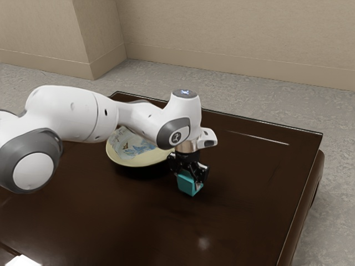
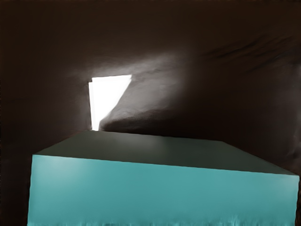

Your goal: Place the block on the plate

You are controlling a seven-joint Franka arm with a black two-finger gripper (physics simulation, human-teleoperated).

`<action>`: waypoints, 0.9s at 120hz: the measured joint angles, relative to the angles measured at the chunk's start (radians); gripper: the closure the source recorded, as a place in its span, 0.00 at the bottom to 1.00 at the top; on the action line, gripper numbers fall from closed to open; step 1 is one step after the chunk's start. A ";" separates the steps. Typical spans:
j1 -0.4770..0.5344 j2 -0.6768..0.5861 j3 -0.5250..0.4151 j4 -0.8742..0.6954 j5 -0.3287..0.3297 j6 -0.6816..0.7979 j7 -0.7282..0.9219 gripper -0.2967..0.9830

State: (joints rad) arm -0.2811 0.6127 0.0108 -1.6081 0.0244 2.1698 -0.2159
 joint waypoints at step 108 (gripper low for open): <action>0.433 0.001 -0.131 0.185 0.171 0.003 0.138 0.34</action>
State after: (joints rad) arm 0.1519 0.6141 -0.1198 -1.4235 0.1951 2.1723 -0.0777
